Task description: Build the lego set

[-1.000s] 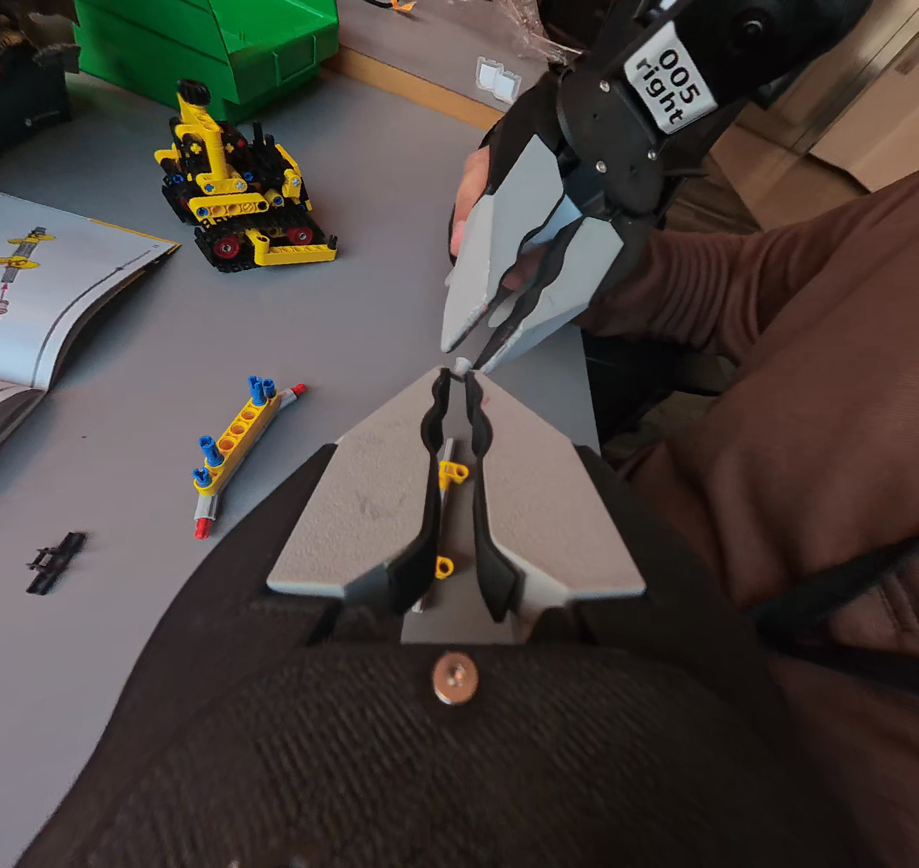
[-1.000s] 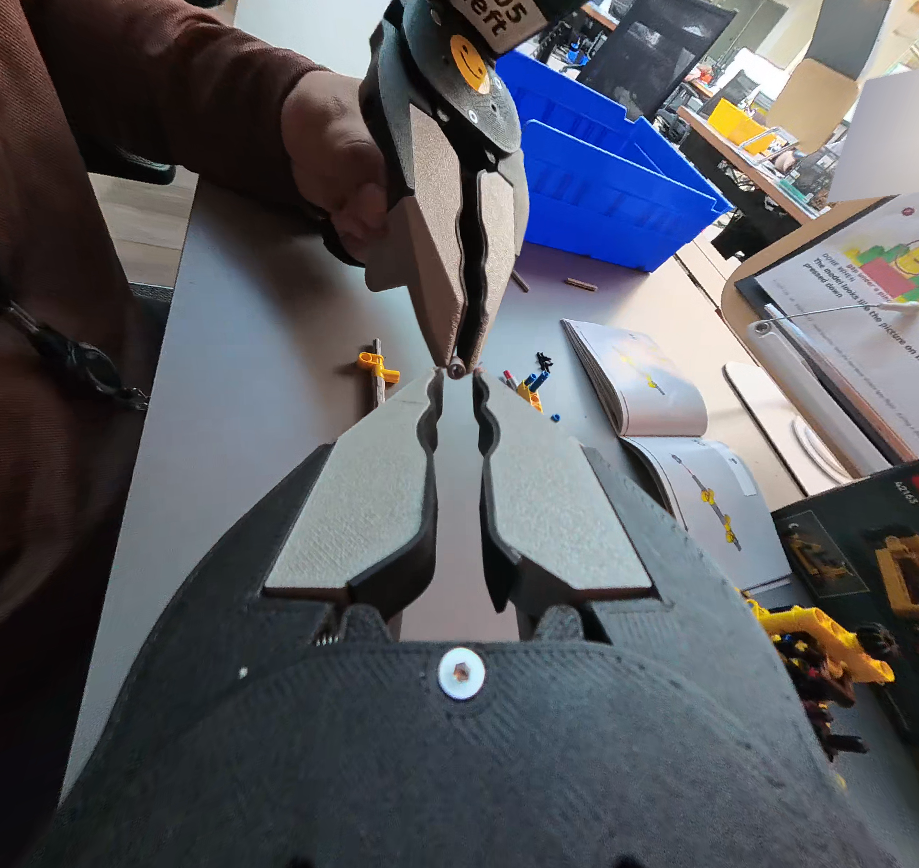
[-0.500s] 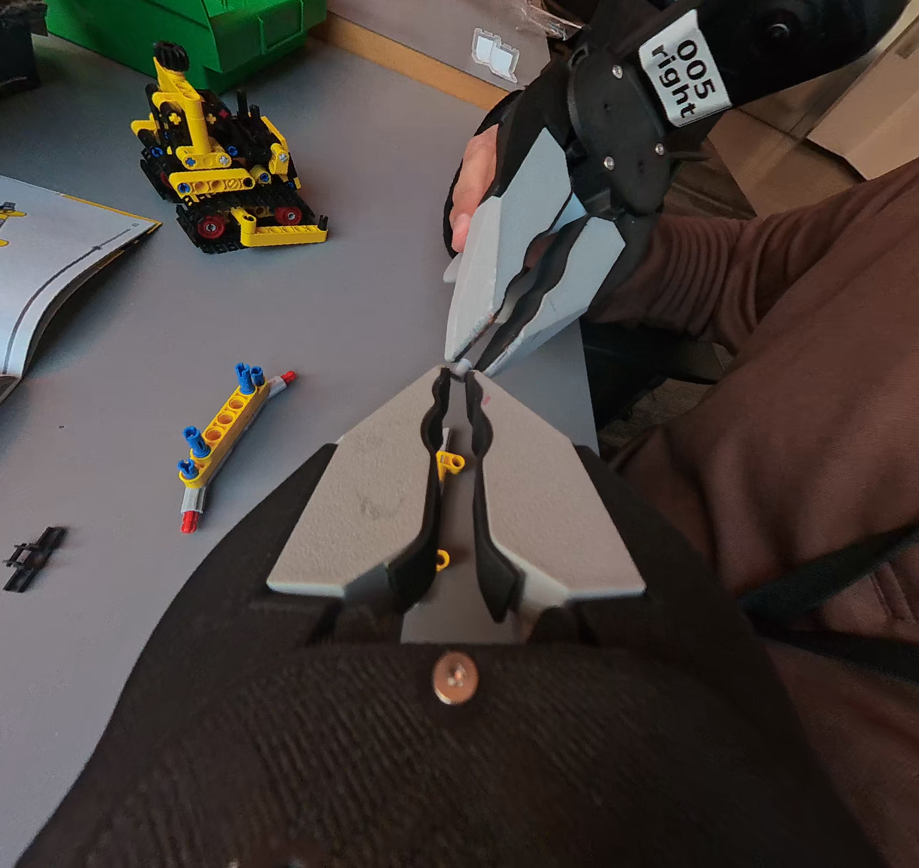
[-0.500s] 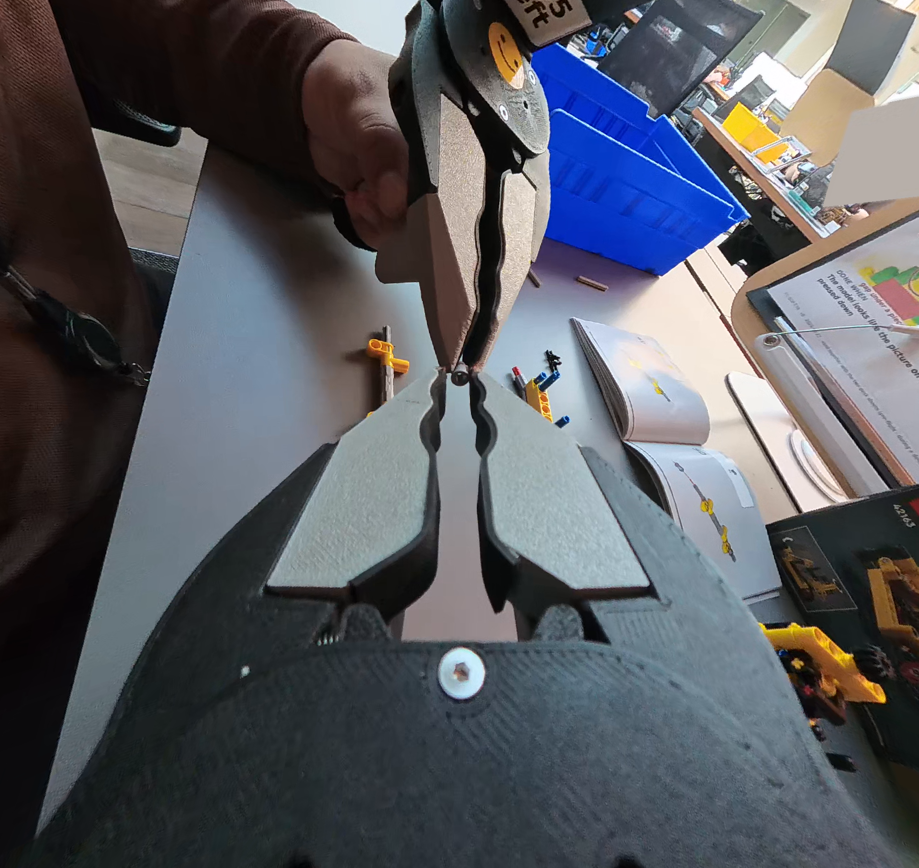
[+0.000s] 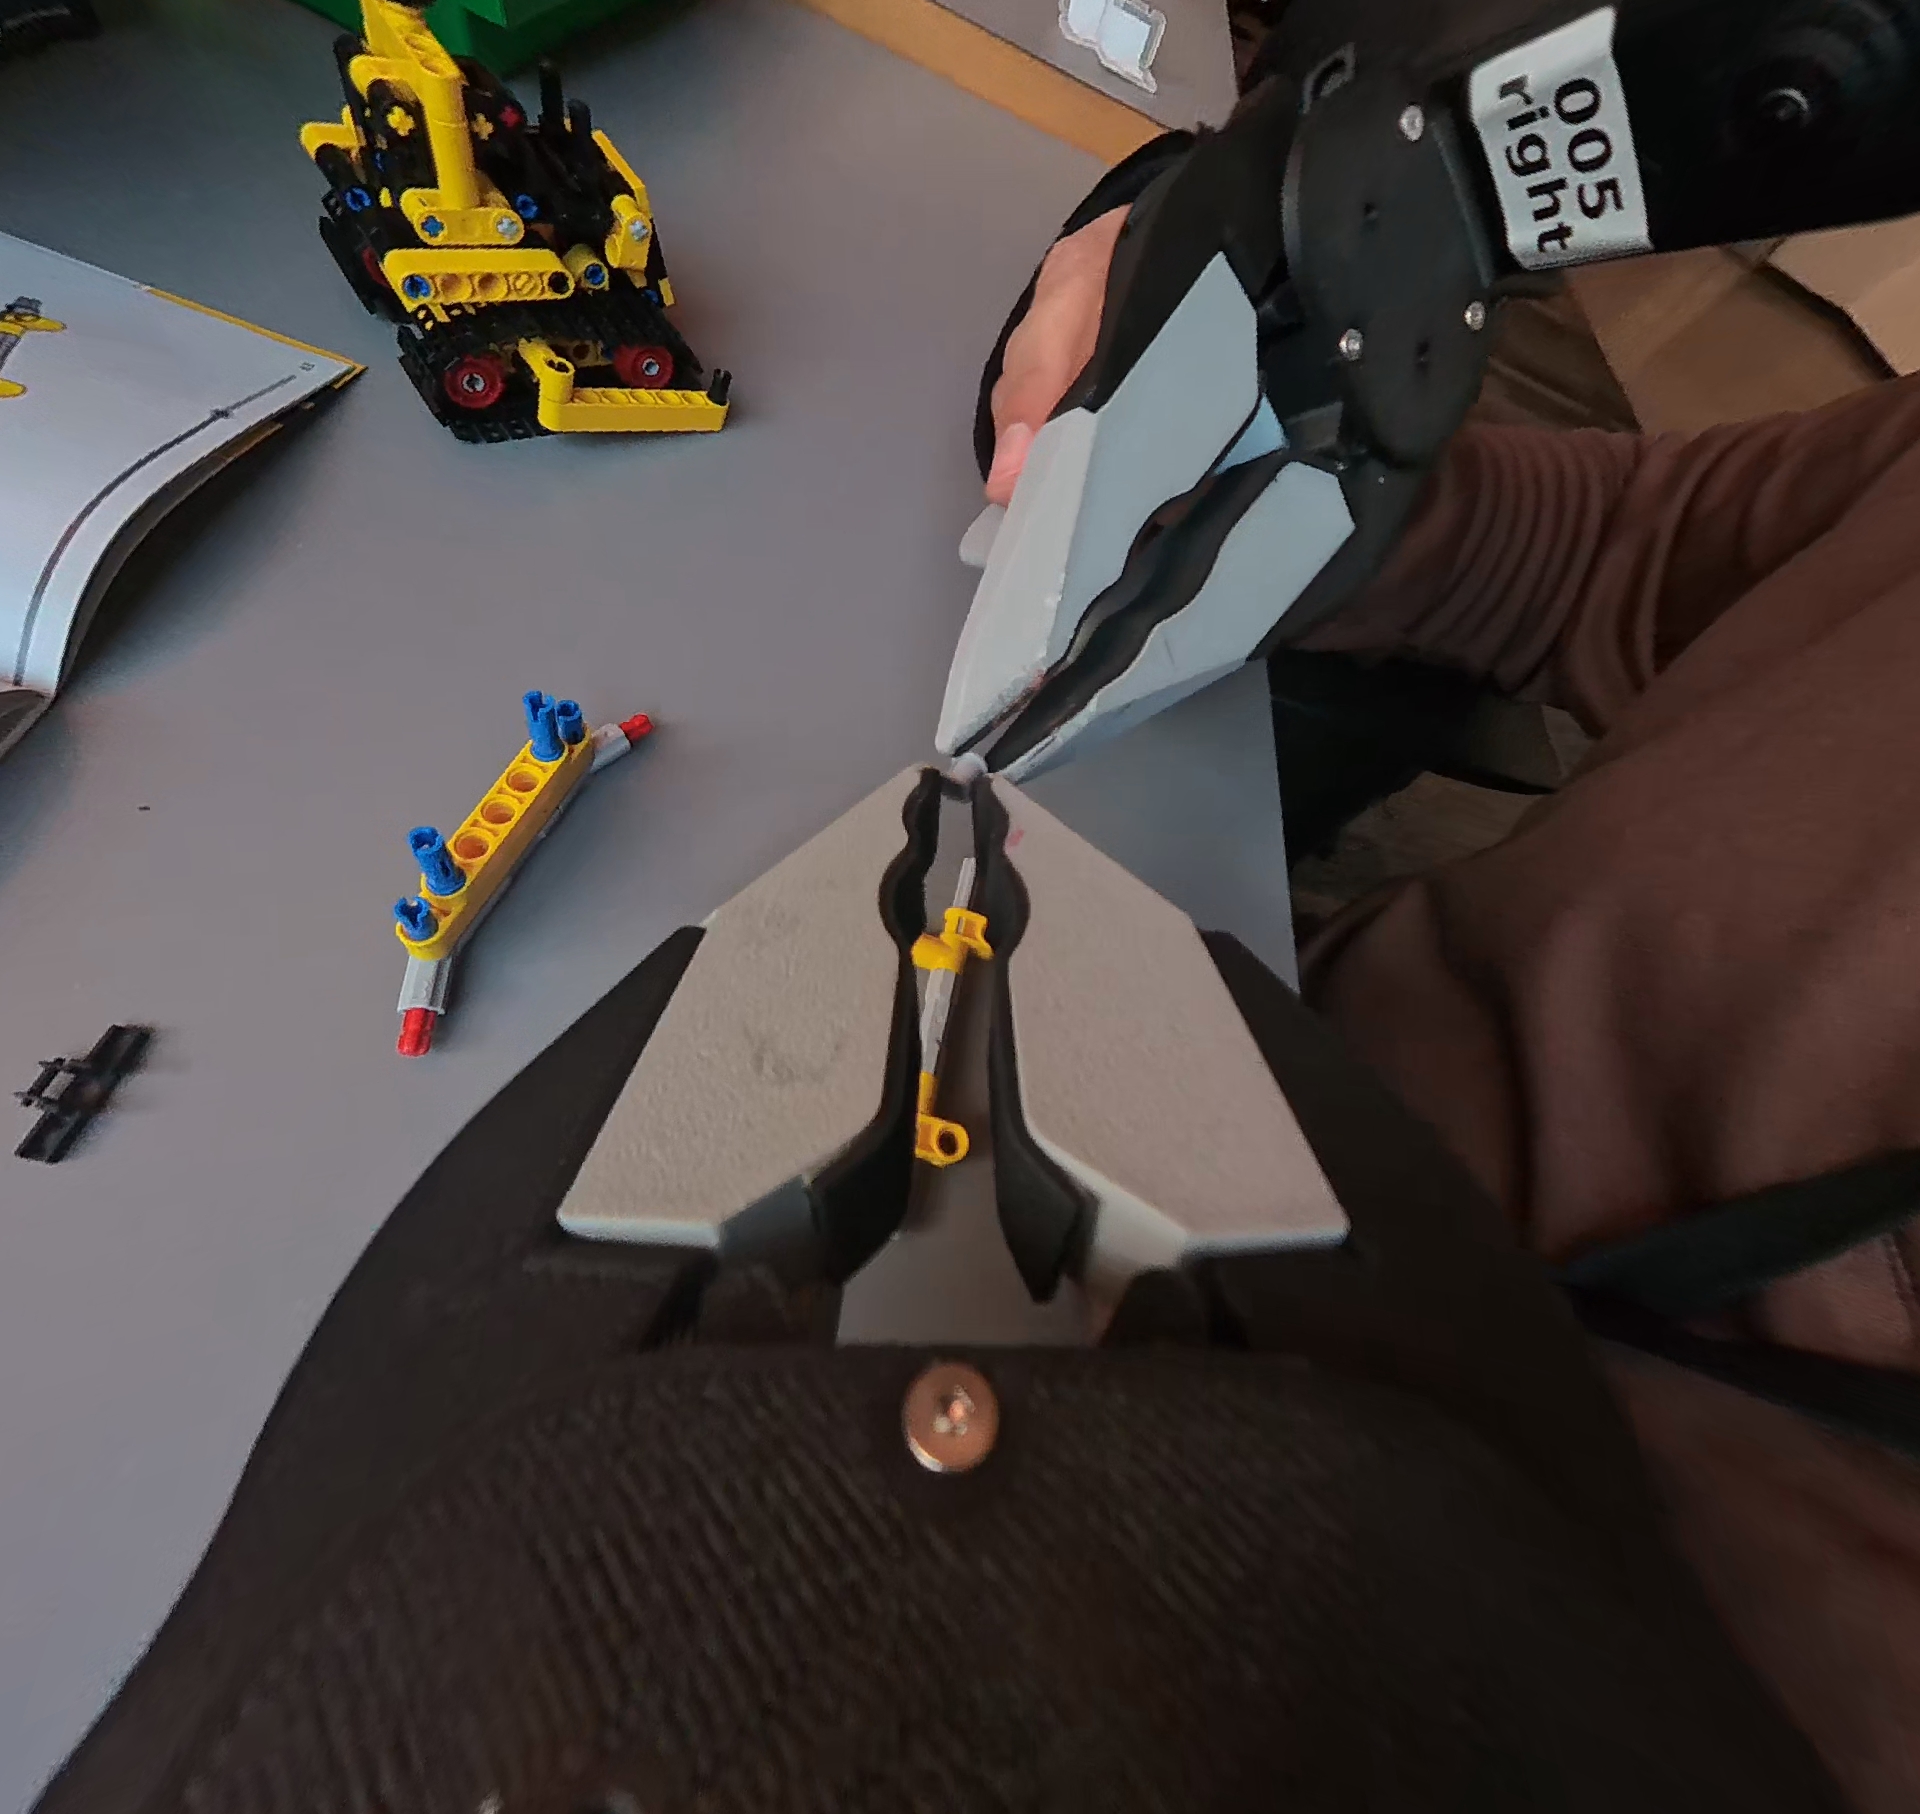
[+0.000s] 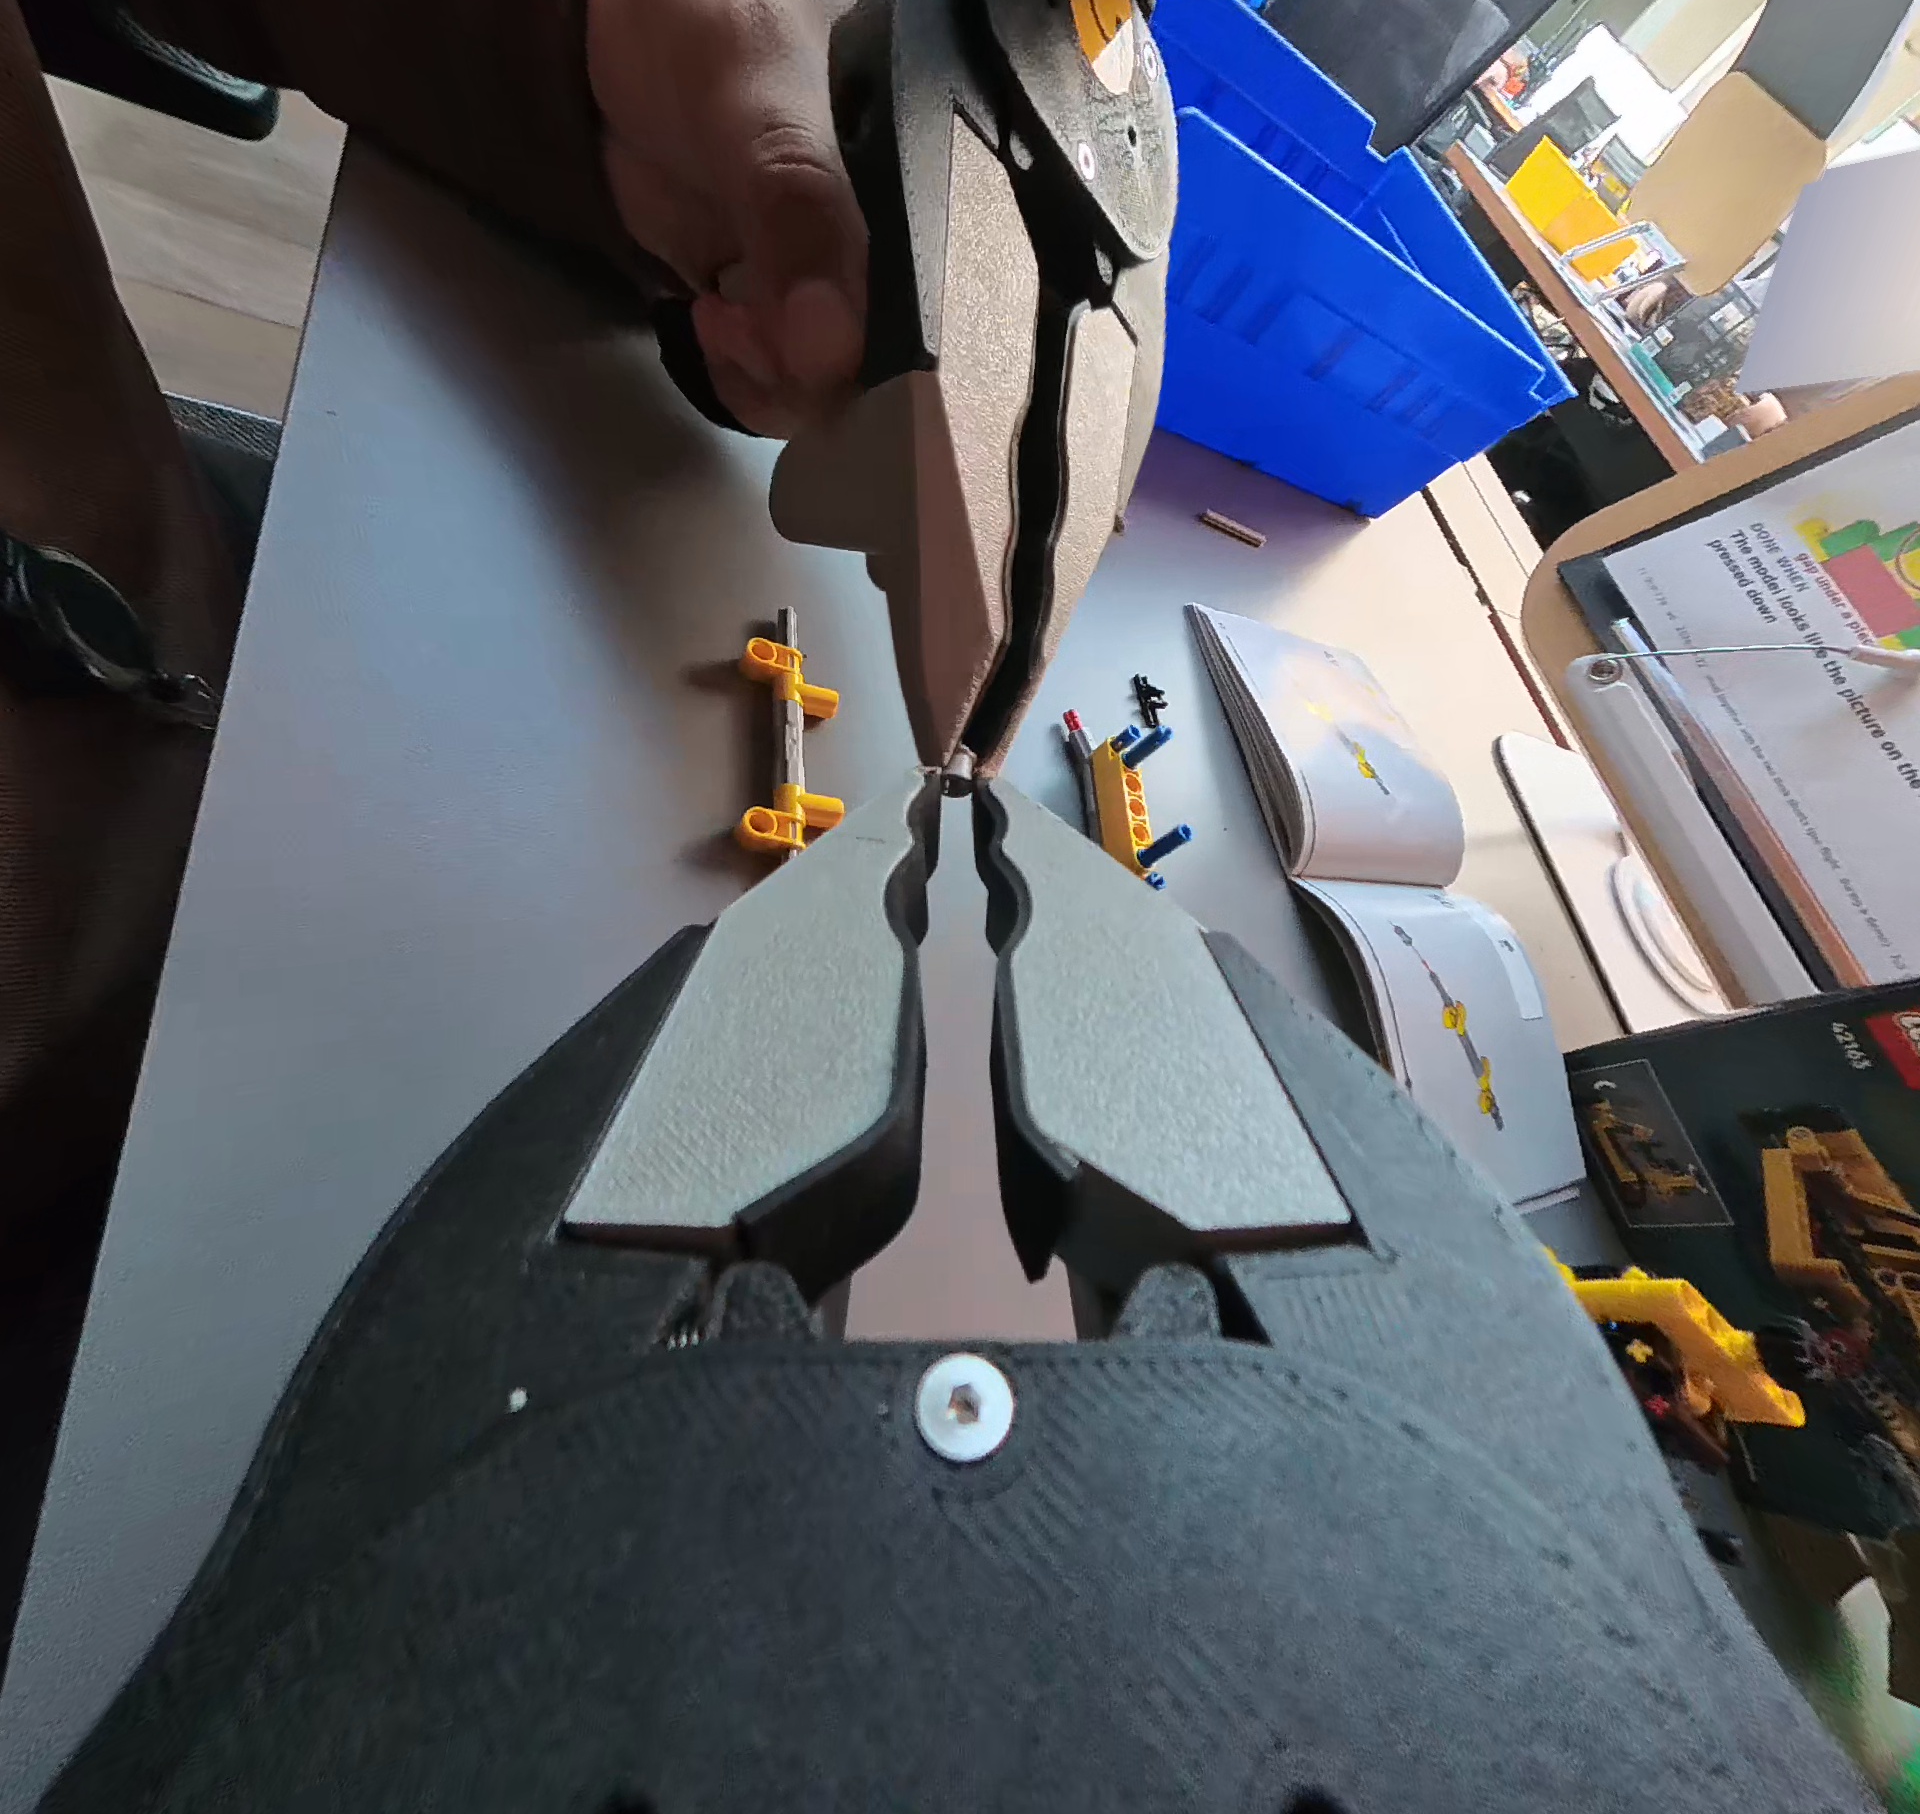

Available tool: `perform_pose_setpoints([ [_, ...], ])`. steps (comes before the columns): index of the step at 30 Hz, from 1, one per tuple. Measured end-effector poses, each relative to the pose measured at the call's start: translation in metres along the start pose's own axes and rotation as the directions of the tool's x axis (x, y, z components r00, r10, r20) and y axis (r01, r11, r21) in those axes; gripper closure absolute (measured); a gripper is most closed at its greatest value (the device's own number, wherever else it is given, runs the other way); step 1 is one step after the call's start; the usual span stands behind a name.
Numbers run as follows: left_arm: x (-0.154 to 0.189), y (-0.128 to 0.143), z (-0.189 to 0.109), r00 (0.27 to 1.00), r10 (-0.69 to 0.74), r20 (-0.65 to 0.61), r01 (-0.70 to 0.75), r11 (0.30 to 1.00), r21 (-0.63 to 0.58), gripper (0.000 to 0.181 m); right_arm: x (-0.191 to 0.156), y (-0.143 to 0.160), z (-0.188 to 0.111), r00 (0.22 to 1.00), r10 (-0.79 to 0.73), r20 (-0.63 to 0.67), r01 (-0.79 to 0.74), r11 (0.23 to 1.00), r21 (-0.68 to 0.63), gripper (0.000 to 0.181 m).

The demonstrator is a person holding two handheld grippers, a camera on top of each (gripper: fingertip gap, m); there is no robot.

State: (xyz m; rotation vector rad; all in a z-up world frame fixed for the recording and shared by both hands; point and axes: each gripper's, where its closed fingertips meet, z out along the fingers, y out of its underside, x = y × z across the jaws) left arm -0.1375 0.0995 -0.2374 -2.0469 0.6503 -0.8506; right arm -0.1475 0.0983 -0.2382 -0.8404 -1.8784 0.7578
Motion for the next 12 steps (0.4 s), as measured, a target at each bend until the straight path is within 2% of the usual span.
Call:
perform_pose_setpoints([
  [7,0.001,0.005,0.002,1.0,0.011,-0.02,-0.011,1.0,-0.024,0.174,-0.002,0.007,-0.001,0.999,0.025,0.026,-0.025,1.0,-0.016,0.178],
  [12,0.007,0.015,0.0,0.997,0.017,-0.076,-0.023,0.997,-0.08,0.169,-0.009,0.035,-0.014,0.984,0.12,0.133,-0.106,0.988,-0.109,0.179],
])
